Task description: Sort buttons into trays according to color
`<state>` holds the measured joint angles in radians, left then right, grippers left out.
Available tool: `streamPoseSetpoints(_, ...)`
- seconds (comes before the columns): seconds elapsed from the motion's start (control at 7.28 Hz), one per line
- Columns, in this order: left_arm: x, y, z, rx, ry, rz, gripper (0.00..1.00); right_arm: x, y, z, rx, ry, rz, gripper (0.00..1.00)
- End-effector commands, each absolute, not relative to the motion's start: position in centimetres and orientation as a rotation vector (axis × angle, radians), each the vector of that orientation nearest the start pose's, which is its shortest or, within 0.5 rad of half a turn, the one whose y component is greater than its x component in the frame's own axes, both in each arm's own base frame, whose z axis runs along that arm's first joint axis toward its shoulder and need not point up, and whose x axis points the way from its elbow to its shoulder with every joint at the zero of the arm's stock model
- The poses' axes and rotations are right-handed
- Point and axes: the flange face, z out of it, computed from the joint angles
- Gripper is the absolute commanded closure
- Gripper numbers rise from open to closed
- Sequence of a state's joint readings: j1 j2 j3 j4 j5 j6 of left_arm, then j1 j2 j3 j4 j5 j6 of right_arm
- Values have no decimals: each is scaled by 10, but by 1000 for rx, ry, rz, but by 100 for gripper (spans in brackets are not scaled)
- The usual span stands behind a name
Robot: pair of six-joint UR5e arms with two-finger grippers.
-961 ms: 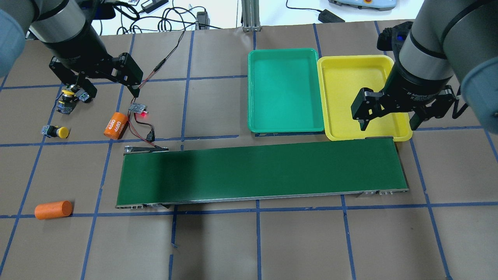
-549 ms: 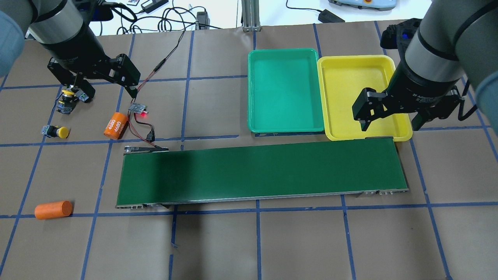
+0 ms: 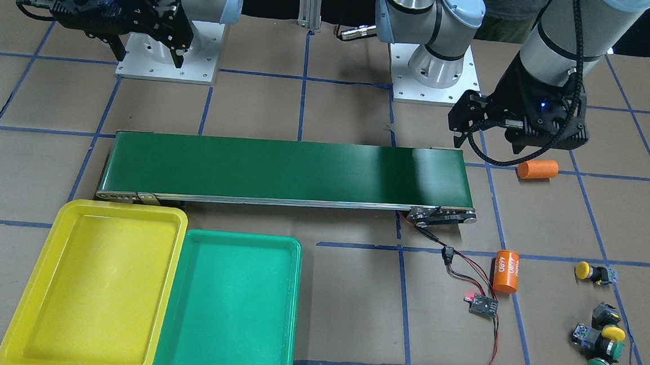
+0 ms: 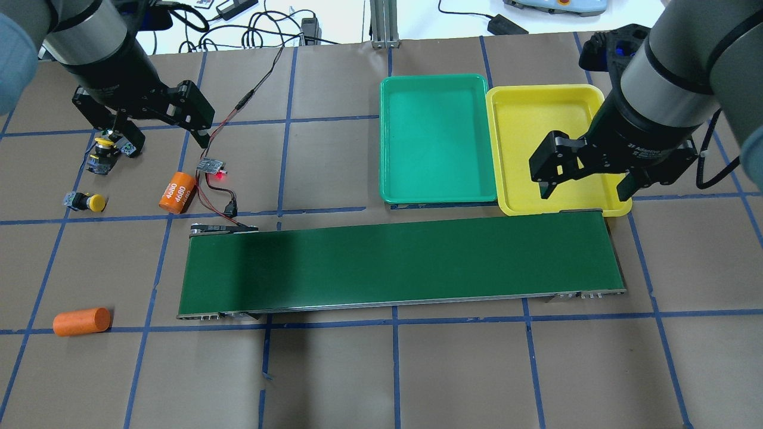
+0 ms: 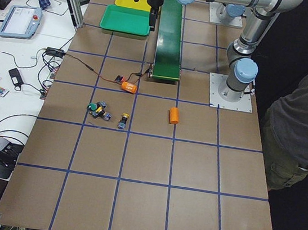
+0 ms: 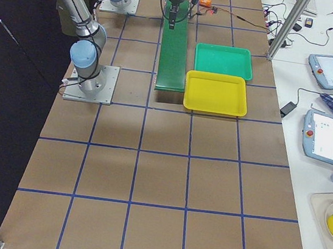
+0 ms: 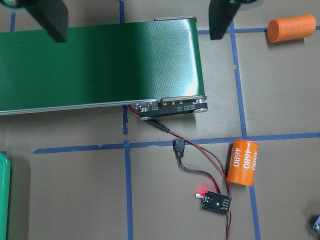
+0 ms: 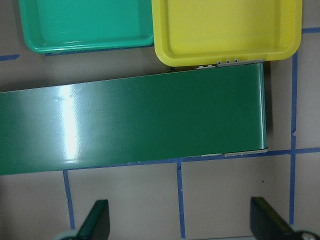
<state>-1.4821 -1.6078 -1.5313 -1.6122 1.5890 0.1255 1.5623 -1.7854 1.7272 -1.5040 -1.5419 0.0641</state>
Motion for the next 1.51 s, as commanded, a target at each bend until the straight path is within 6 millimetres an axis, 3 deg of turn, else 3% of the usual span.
streamPoseSetpoints(0.0, -48, -534, 448, 47, 3141, 141, 0, 131, -400, 501, 127, 3115, 18, 0)
streamPoseSetpoints(0.14, -6, -552, 423, 119, 3153, 182, 0, 131, -399, 501, 129, 3116, 18, 0)
streamPoseSetpoints(0.27, 25, -584, 383, 280, 3148, 148, 0, 131, -397, 504, 129, 3118, 6, 0)
streamPoseSetpoints(0.41, 44, -615, 337, 426, 3121, 97, 0, 130, -396, 505, 129, 3119, 1, 0)
streamPoseSetpoints(0.55, 59, -624, 295, 529, 3131, 168, 0, 130, -395, 505, 129, 3119, 10, 0)
streamPoseSetpoints(0.82, 77, -634, 242, 531, 3128, 153, 0, 130, -395, 505, 129, 3119, 15, 0)
streamPoseSetpoints(1.1, 94, -620, 195, 563, 3127, 145, 0, 130, -395, 505, 132, 3119, 15, 0)
streamPoseSetpoints(1.37, 95, -624, 173, 575, 3110, 92, 0, 130, -394, 505, 132, 3119, 18, 0)
